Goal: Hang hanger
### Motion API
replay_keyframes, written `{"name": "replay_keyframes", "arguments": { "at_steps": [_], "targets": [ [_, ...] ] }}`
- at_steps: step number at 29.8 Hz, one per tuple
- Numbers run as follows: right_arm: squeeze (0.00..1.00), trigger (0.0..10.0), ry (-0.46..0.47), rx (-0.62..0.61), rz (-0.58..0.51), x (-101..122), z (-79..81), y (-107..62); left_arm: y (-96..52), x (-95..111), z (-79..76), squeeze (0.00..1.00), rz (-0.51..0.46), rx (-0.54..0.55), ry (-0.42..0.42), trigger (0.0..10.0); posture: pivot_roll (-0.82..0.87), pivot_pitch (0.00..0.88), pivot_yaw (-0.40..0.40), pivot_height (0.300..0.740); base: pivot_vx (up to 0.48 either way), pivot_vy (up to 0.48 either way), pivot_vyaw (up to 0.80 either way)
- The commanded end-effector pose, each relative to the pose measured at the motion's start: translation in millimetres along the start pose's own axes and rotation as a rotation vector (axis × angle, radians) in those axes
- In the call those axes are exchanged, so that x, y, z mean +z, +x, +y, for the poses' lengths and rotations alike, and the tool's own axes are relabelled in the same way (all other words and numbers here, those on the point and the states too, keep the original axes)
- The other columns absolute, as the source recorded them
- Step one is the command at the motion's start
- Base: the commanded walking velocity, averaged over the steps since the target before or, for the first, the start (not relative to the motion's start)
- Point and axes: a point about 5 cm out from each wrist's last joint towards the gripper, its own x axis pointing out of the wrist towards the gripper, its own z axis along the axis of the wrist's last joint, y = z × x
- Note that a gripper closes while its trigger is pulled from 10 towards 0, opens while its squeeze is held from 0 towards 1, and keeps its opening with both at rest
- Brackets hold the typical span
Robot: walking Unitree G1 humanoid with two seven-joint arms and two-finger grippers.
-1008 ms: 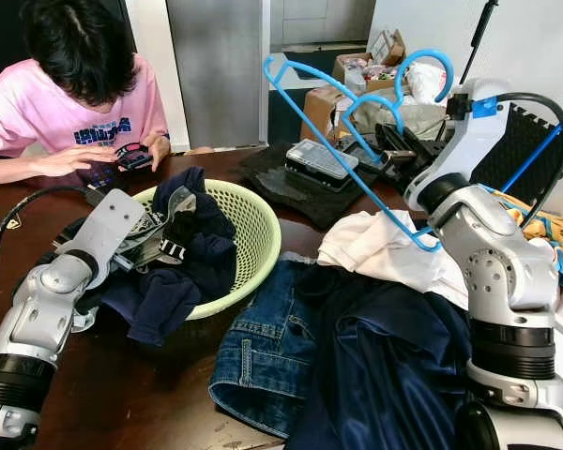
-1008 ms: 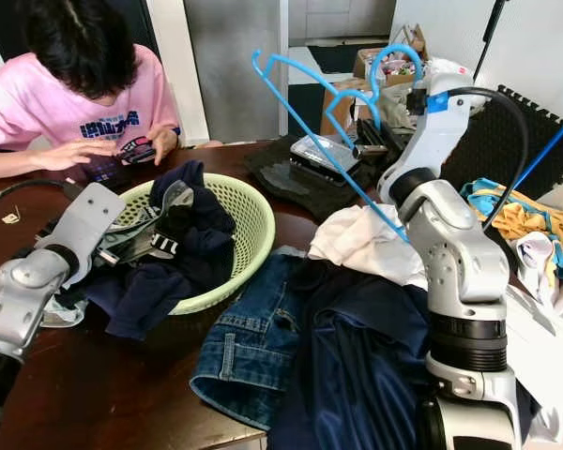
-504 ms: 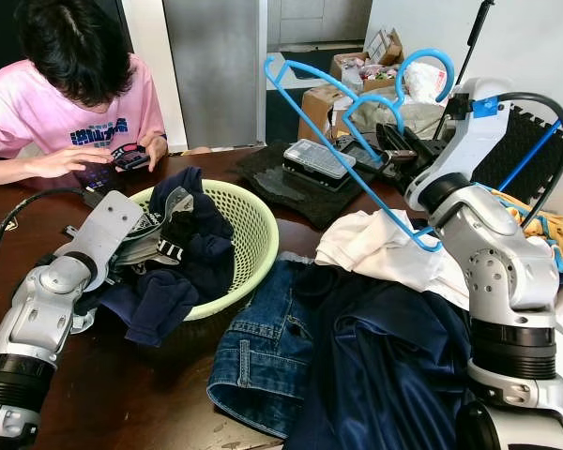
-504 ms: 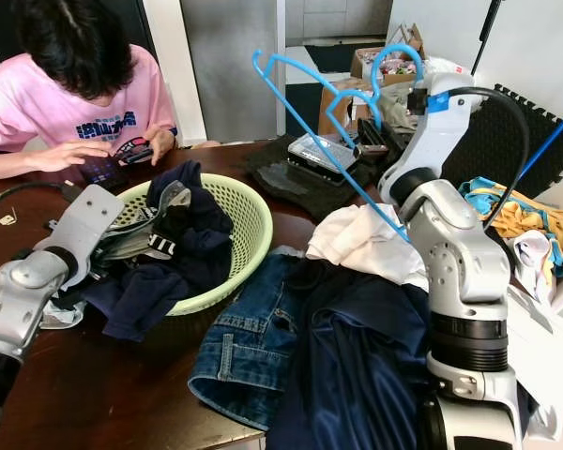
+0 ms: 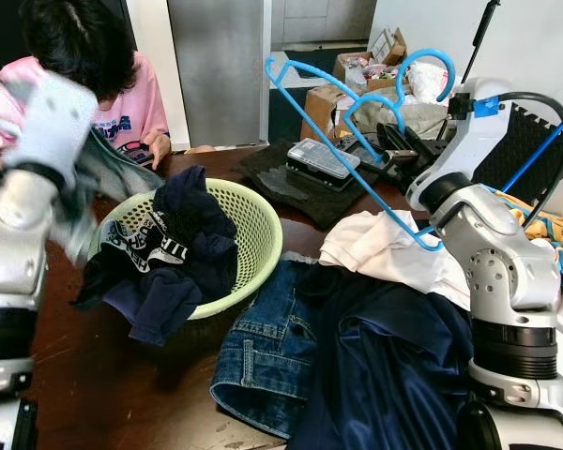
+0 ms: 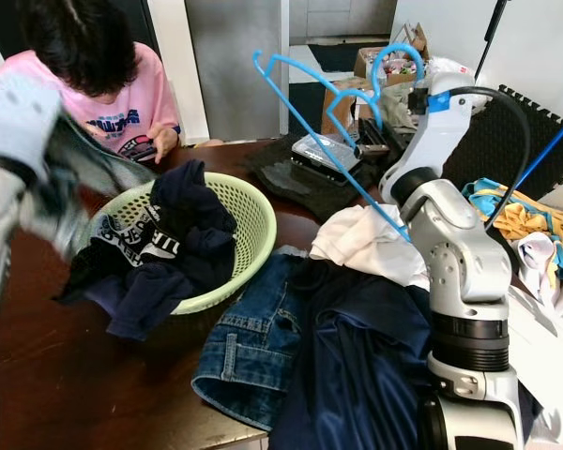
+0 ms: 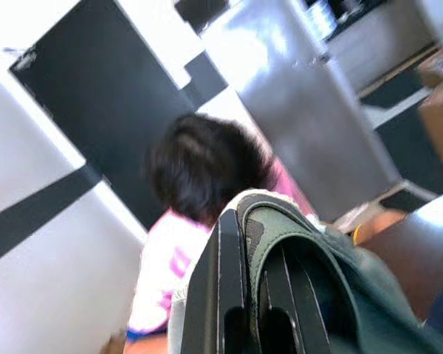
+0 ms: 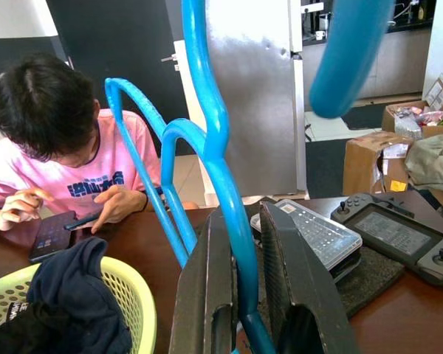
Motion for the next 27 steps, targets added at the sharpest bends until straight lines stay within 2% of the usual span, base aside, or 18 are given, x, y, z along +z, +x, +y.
{"name": "replay_keyframes", "arguments": {
  "at_steps": [1,2,3,4,5,6,7,8,9,11,13,14,15,18,23,24,26,27],
  "targets": [
    [0.00,10.0,0.009,0.017,-0.009,1.1,2.8,1.6,2.5,19.7,-3.6,0.00,-0.091,-0.039,-0.040,0.0,0.04,0.071,-0.020,0.740,0.000,0.000,0.00],
    [0.00,10.0,0.009,0.017,-0.009,1.1,2.8,1.6,2.5,19.7,-3.6,0.00,-0.091,-0.039,-0.040,0.0,0.04,0.071,-0.020,0.740,0.000,0.000,0.00],
    [0.00,10.0,0.023,0.028,-0.020,2.2,3.8,1.6,4.3,35.5,-8.9,0.00,-0.154,-0.081,-0.118,1.2,0.04,0.071,-0.020,0.740,0.000,0.000,0.00],
    [0.00,10.0,0.023,0.028,-0.020,2.2,3.8,1.6,4.3,35.5,-8.9,0.00,-0.154,-0.081,-0.118,1.2,0.04,0.071,-0.020,0.740,0.000,0.000,0.00],
    [0.00,10.0,0.044,0.050,-0.038,4.0,5.7,1.1,5.4,51.3,-12.9,0.00,-0.222,-0.122,-0.199,3.3,0.05,0.071,-0.019,0.740,0.000,0.000,0.00],
    [0.00,10.0,0.087,0.088,-0.072,7.3,9.3,0.0,6.2,65.8,-16.2,0.00,-0.277,-0.168,-0.296,8.0,0.05,0.071,-0.017,0.740,0.000,0.000,0.00],
    [0.00,10.0,0.087,0.088,-0.072,7.3,9.3,0.0,6.2,65.8,-16.2,0.00,-0.277,-0.168,-0.296,8.0,0.05,0.071,-0.017,0.740,0.000,0.000,0.00],
    [0.00,10.0,0.140,0.123,-0.111,11.1,12.6,-1.5,7.2,77.8,-19.0,0.00,-0.320,-0.213,-0.396,10.0,0.05,0.070,-0.015,0.740,0.000,0.000,0.00],
    [0.00,10.0,0.140,0.123,-0.111,11.1,12.6,-1.5,7.2,77.8,-19.0,0.00,-0.320,-0.213,-0.396,10.0,0.05,0.070,-0.015,0.740,0.000,0.000,0.00],
    [0.00,10.0,0.224,0.158,-0.174,17.0,15.1,-4.1,9.5,87.8,-20.0,0.00,-0.348,-0.246,-0.504,10.0,0.05,0.069,-0.012,0.740,0.000,0.000,0.00],
    [0.00,10.0,0.244,0.162,-0.188,18.3,15.1,-4.8,9.8,89.5,-19.6,0.00,-0.351,-0.242,-0.522,10.0,0.05,0.069,-0.012,0.740,0.000,0.000,0.00],
    [0.00,10.0,0.267,0.166,-0.214,20.7,13.8,-6.6,11.6,90.1,-19.5,0.00,-0.346,-0.252,-0.596,10.0,0.05,0.069,-0.009,0.740,0.000,0.000,0.00],
    [0.00,10.0,0.267,0.166,-0.214,20.7,13.8,-6.6,11.6,90.1,-19.5,0.00,-0.346,-0.252,-0.596,10.0,0.05,0.069,-0.009,0.740,0.000,0.000,0.00],
    [0.00,10.0,0.307,0.172,-0.258,24.5,11.5,-9.7,14.0,90.1,-20.8,0.00,-0.332,-0.276,-0.695,10.0,0.04,0.069,-0.005,0.740,0.000,0.000,0.00],
    [0.00,10.0,0.322,0.181,-0.275,26.0,10.8,-11.5,12.9,89.4,-28.9,0.00,-0.317,-0.308,-0.731,10.0,0.04,0.069,-0.004,0.740,-0.236,0.000,0.00],
    [0.00,10.0,0.325,0.188,-0.280,26.3,10.4,-12.6,10.4,88.7,-37.3,0.00,-0.301,-0.339,-0.751,10.0,0.04,0.069,-0.004,0.740,-0.446,0.000,0.00],
    [0.00,10.0,0.325,0.188,-0.280,26.3,10.4,-12.6,10.4,88.7,-37.3,0.00,-0.301,-0.339,-0.751,10.0,0.04,0.069,-0.004,0.740,-0.446,0.000,0.00],
    [0.00,10.0,0.321,0.193,-0.275,25.1,10.6,-13.5,7.3,86.7,-45.6,0.00,-0.281,-0.363,-0.773,10.0,0.04,0.073,-0.004,0.740,-0.326,0.000,0.00]
  ]
}}
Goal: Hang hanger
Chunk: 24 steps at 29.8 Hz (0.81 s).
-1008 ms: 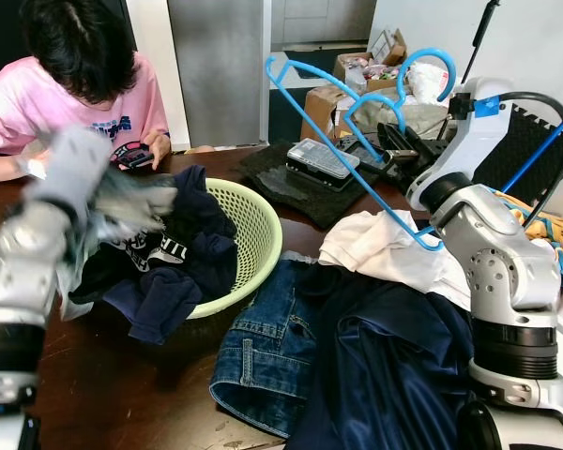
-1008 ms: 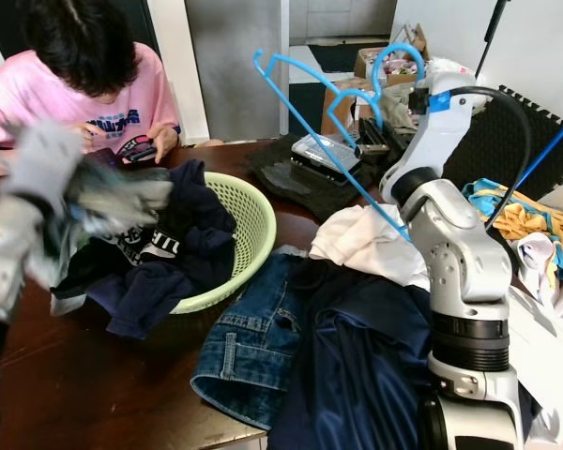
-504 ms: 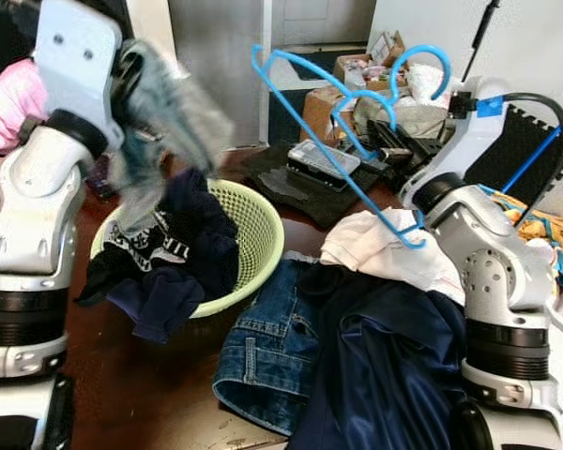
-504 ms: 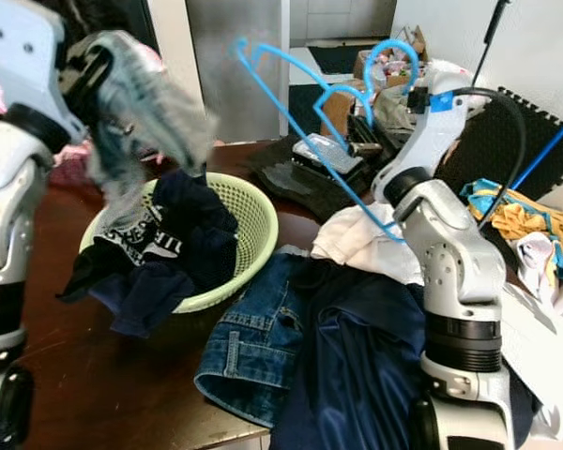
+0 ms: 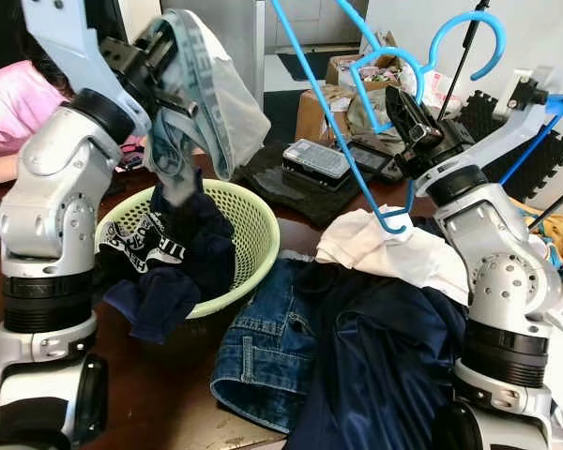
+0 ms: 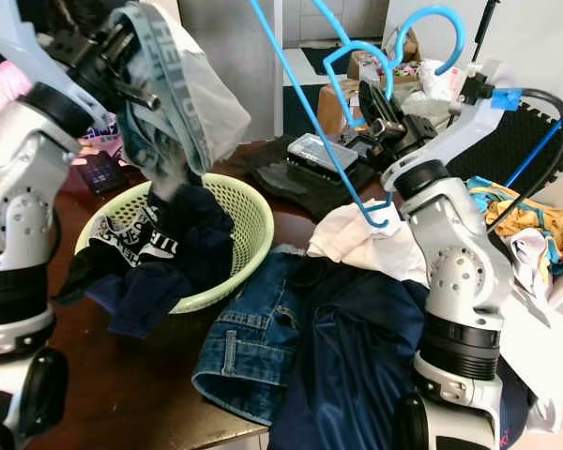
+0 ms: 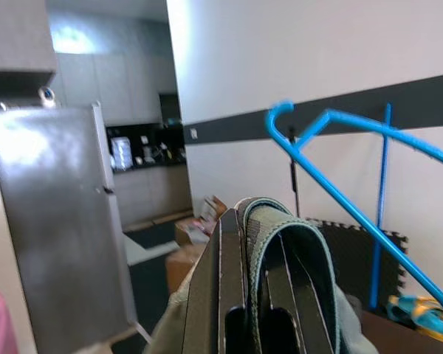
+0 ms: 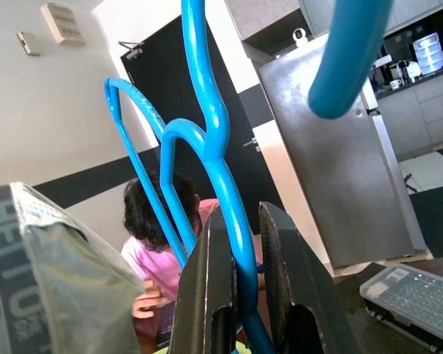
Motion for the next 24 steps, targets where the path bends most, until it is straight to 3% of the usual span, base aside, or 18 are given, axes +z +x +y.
{"name": "replay_keyframes", "arguments": {
  "at_steps": [1,13,21,24],
  "targets": [
    [0.00,10.0,-0.002,0.024,-0.016,1.7,2.8,-3.6,-5.0,-14.0,-11.2,0.00,0.044,-0.028,-0.054,10.0,0.04,0.073,-0.006,0.740,-0.334,0.000,0.00],
    [0.00,10.0,-0.023,0.044,0.019,-6.5,6.9,-4.7,-12.2,-36.1,-35.2,0.00,0.123,-0.070,-0.120,10.0,0.04,0.074,-0.004,0.740,-0.315,0.000,0.00],
    [0.00,10.0,-0.056,0.047,0.049,-12.9,9.6,-6.0,-20.1,-48.5,-36.5,0.00,0.167,-0.033,-0.090,10.0,0.04,0.074,-0.004,0.740,0.000,0.000,0.00],
    [0.00,10.0,-0.069,-0.002,0.068,-18.5,5.4,-9.5,-31.8,-65.1,-38.5,0.00,0.239,-0.027,-0.079,10.0,0.03,0.075,-0.003,0.740,0.000,-0.322,0.00]
  ]
}}
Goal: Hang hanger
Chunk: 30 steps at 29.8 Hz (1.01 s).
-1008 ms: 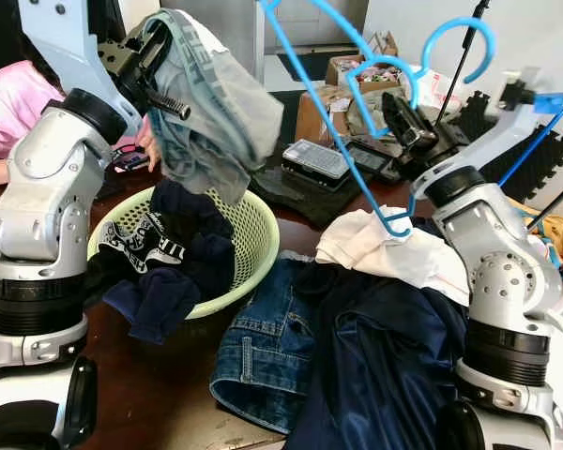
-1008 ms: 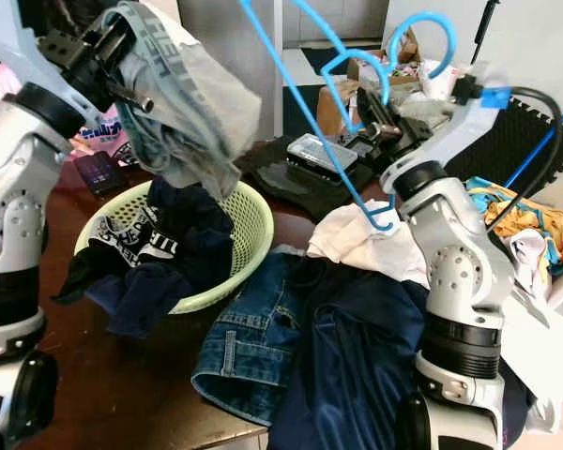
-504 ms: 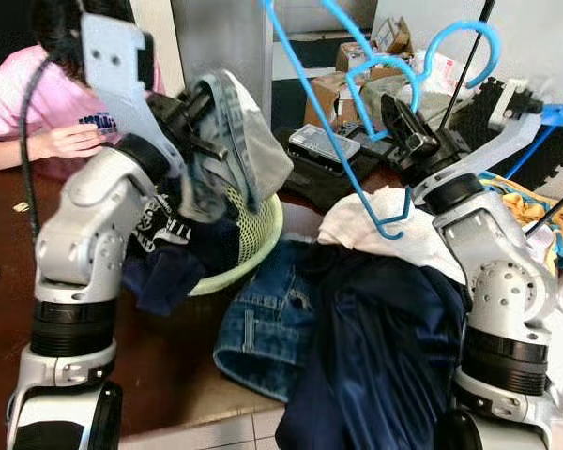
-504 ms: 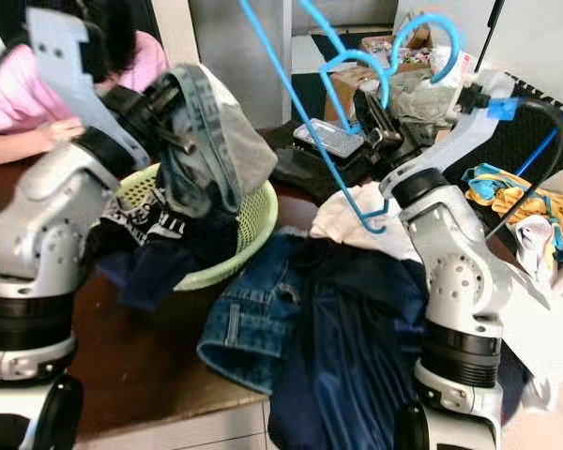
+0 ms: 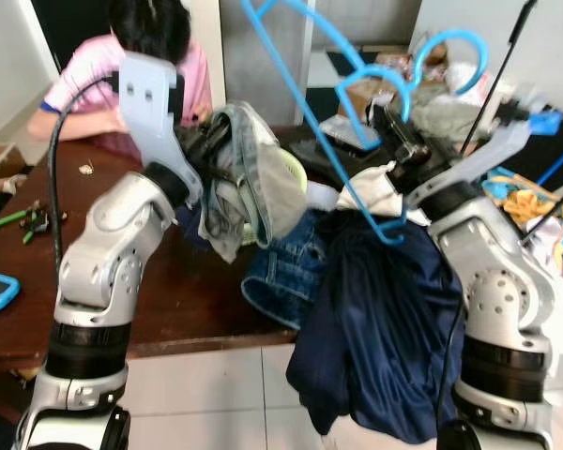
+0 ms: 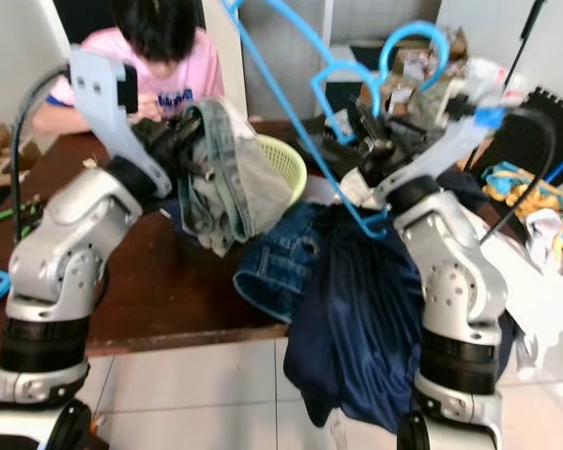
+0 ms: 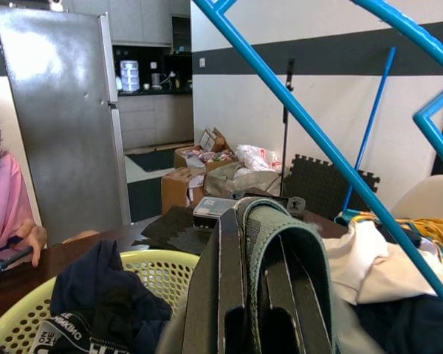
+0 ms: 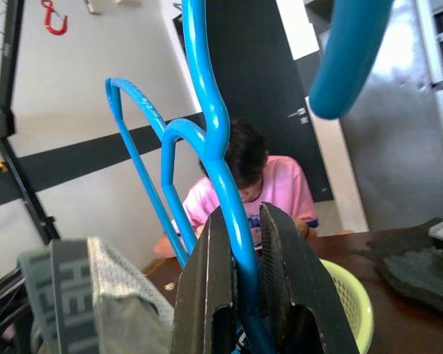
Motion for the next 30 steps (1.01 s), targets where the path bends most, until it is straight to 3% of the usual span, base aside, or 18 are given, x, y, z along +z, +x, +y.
{"name": "replay_keyframes", "arguments": {
  "at_steps": [1,10,23,24,26,27,28,29,30],
  "targets": [
    [0.00,10.0,-0.018,-0.026,0.009,-3.7,-0.6,-3.0,-4.8,-10.8,-3.0,0.00,0.044,-0.006,0.015,10.0,0.03,0.075,-0.003,0.740,0.000,-0.420,0.00],
    [0.00,10.0,-0.040,-0.080,0.058,-15.6,-7.6,-11.7,-12.9,-31.3,-11.0,0.00,0.105,-0.026,0.001,10.0,0.03,0.069,-0.004,0.740,0.000,-0.417,0.00],
    [0.00,10.0,0.010,-0.044,-0.002,-9.0,-5.5,-13.8,-7.6,-21.4,-22.6,0.00,0.060,-0.066,0.051,10.0,0.03,0.058,-0.001,0.740,0.000,-0.422,0.00],
    [0.00,10.0,0.068,-0.005,-0.056,-2.4,-1.5,-13.6,-2.9,-7.0,-20.4,0.00,0.010,-0.044,0.139,10.0,0.03,0.056,0.000,0.740,0.000,-0.412,0.00],
    [0.00,10.0,0.068,-0.005,-0.056,-2.4,-1.5,-13.6,-2.9,-7.0,-20.4,0.00,0.010,-0.044,0.139,10.0,0.03,0.056,0.000,0.740,0.000,-0.412,0.00],
    [0.00,10.0,0.209,0.048,-0.161,10.7,2.5,-14.0,3.2,20.9,-11.4,0.00,-0.085,0.024,0.270,10.0,0.03,0.053,-0.001,0.740,0.000,-0.409,0.00],
    [0.00,10.0,0.209,0.048,-0.161,10.7,2.5,-14.0,3.2,20.9,-11.4,0.00,-0.085,0.024,0.270,10.0,0.03,0.053,-0.001,0.740,0.000,-0.409,0.00],
    [0.00,10.0,0.333,0.087,-0.258,23.4,3.6,-15.6,6.6,47.8,-4.4,0.00,-0.173,0.085,0.397,10.0,0.03,0.055,0.000,0.740,0.000,-0.409,0.00],
    [0.00,10.0,0.333,0.087,-0.258,23.4,3.6,-15.6,6.6,47.8,-4.4,0.00,-0.173,0.085,0.397,10.0,0.03,0.055,0.000,0.740,0.000,-0.409,0.00]
  ]
}}
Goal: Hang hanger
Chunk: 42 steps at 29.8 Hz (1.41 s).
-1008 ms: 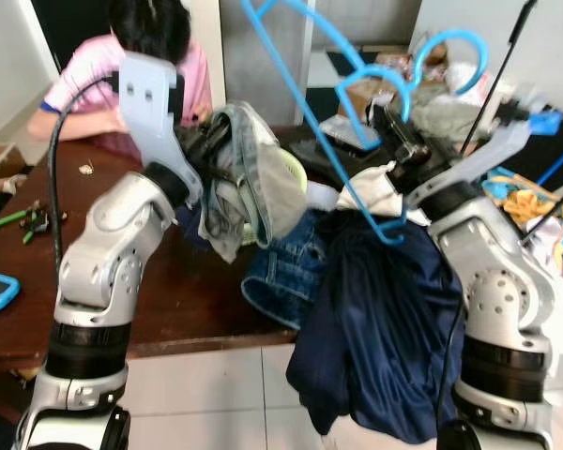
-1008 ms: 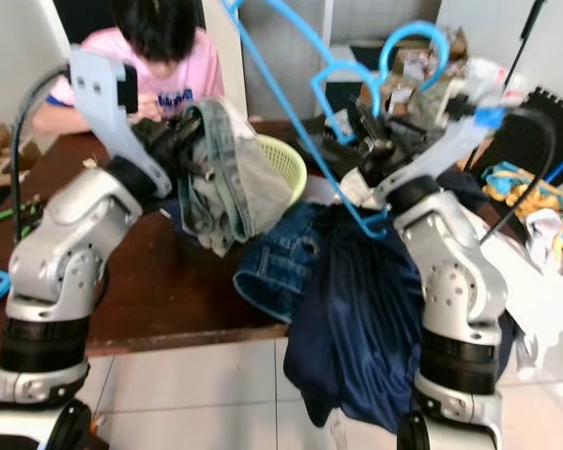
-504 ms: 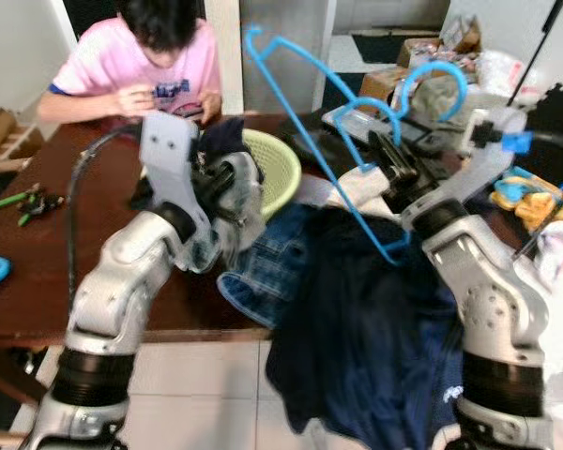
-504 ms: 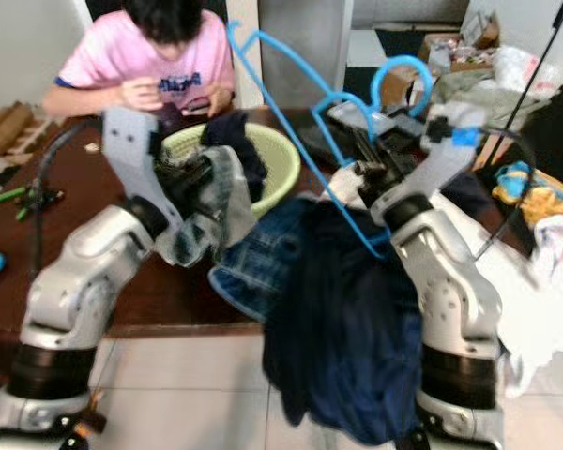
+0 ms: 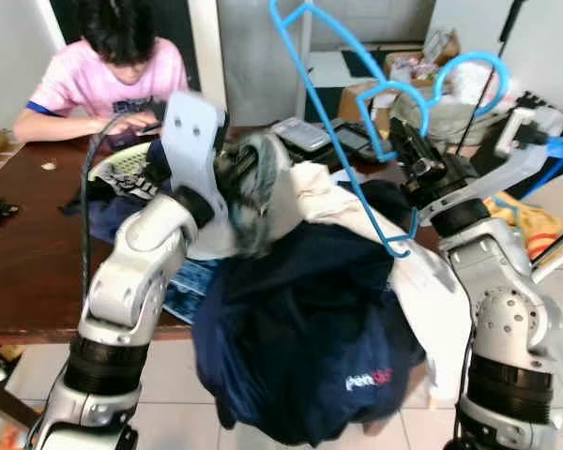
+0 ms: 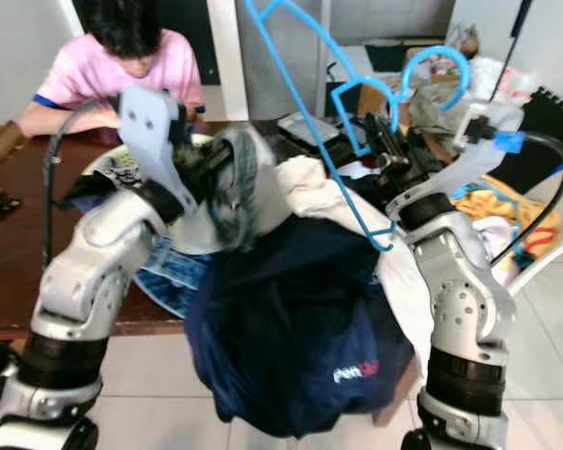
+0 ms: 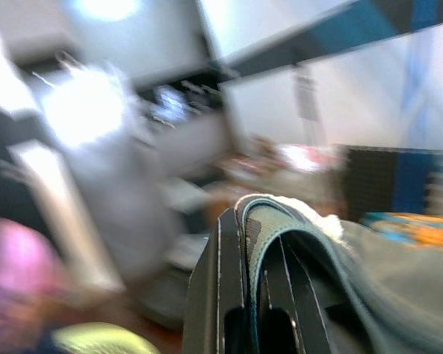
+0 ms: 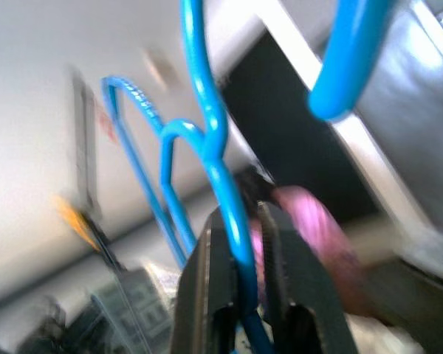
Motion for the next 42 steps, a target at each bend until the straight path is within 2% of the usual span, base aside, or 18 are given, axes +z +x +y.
{"name": "replay_keyframes", "arguments": {
  "at_steps": [1,3,5,12,13,14,15,18,21,23,27,31,33,34,35,37,39,42],
  "targets": [
    [0.00,10.0,0.120,0.037,-0.135,22.1,3.0,-1.8,3.5,32.9,18.1,0.00,-0.133,0.084,0.175,10.0,0.04,0.057,0.001,0.740,0.000,-0.409,0.00],
    [0.00,10.0,0.120,0.037,-0.135,22.1,3.0,-1.8,3.5,32.9,18.1,0.00,-0.133,0.084,0.175,10.0,0.04,0.057,0.001,0.740,0.000,-0.409,0.00],
    [0.00,10.0,0.157,0.006,-0.180,30.4,-3.2,-4.7,6.2,49.4,22.1,0.00,-0.192,0.100,0.290,10.0,0.04,0.059,0.004,0.740,0.000,-0.409,0.00],
    [0.00,10.0,0.067,-0.073,-0.147,29.4,-12.5,-8.2,7.2,49.2,16.2,0.00,-0.199,0.078,0.307,10.0,0.03,0.061,0.008,0.740,0.000,-0.412,-0.51],
    [0.00,10.0,0.035,-0.128,-0.145,30.2,-21.1,-10.2,8.2,46.1,9.1,0.00,-0.194,0.044,0.250,10.0,0.03,0.062,0.009,0.740,0.000,-0.412,-0.80],
    [0.00,10.0,0.035,-0.128,-0.145,30.2,-21.1,-10.2,8.2,46.1,9.1,0.00,-0.194,0.044,0.250,10.0,0.03,0.062,0.009,0.740,0.000,-0.412,-0.80],
    [0.00,10.0,-0.013,-0.203,-0.138,31.5,-32.4,-13.2,9.6,40.5,-0.6,0.00,-0.181,-0.009,0.151,10.0,0.03,0.062,0.009,0.740,0.000,-0.360,-0.80],
    [0.00,10.0,-0.259,-0.449,-0.050,35.5,-64.6,-29.3,10.4,18.5,-36.8,0.00,-0.125,-0.173,0.045,10.0,0.02,0.063,0.010,0.740,0.000,0.000,-0.79],
    [0.00,10.0,-0.259,-0.449,-0.050,35.5,-64.6,-29.3,10.4,18.5,-36.8,0.00,-0.125,-0.173,0.045,10.0,0.02,0.063,0.010,0.740,0.000,0.000,-0.79],
    [0.00,10.0,-0.476,-0.582,0.079,32.6,-80.2,-47.5,7.8,-3.9,-58.7,0.00,-0.069,-0.235,-0.048,10.0,0.00,0.059,0.000,0.740,0.000,0.000,-0.79],
    [0.00,10.0,-0.591,-0.655,0.179,25.5,-89.8,-65.3,0.7,-28.3,-72.8,0.00,0.004,-0.252,-0.120,10.0,-0.01,0.062,-0.001,0.740,0.000,0.000,-0.79],
    [0.00,10.0,-0.658,-0.701,0.333,0.5,-91.4,-102.4,-23.8,-66.8,-78.6,0.00,0.149,-0.177,-0.210,10.0,-0.02,0.067,-0.012,0.740,0.000,0.000,-0.79],
    [0.00,10.0,-0.658,-0.701,0.333,0.5,-91.4,-102.4,-23.8,-66.8,-78.6,0.00,0.149,-0.177,-0.210,10.0,-0.02,0.067,-0.012,0.740,0.000,0.000,-0.79],
    [0.00,10.0,-0.649,-0.701,0.368,-9.6,-85.7,-116.4,-37.5,-78.6,-76.1,0.00,0.204,-0.129,-0.235,10.0,-0.03,0.071,-0.016,0.740,0.000,0.000,-0.79],
    [0.00,10.0,-0.649,-0.701,0.368,-9.6,-85.7,-116.4,-37.5,-78.6,-76.1,0.00,0.204,-0.129,-0.235,10.0,-0.03,0.071,-0.016,0.740,0.000,0.000,-0.79],
    [0.00,10.0,-0.636,-0.702,0.411,-28.8,-63.4,-145.7,-78.5,-96.9,-71.3,0.00,0.317,-0.059,-0.238,10.0,-0.04,0.077,-0.022,0.740,0.000,0.000,-0.79],
    [0.00,10.0,-0.636,-0.702,0.411,-28.8,-63.4,-145.7,-78.5,-96.9,-71.3,0.00,0.317,-0.059,-0.238,10.0,-0.04,0.077,-0.022,0.740,0.000,0.000,-0.79],
    [0.00,10.0,-0.668,-0.680,0.469,-45.2,-41.0,-159.9,-117.2,-107.0,-73.7,0.00,0.419,-0.041,-0.202,10.0,-0.04,0.081,-0.023,0.740,0.000,0.000,-0.79]
  ]
}}
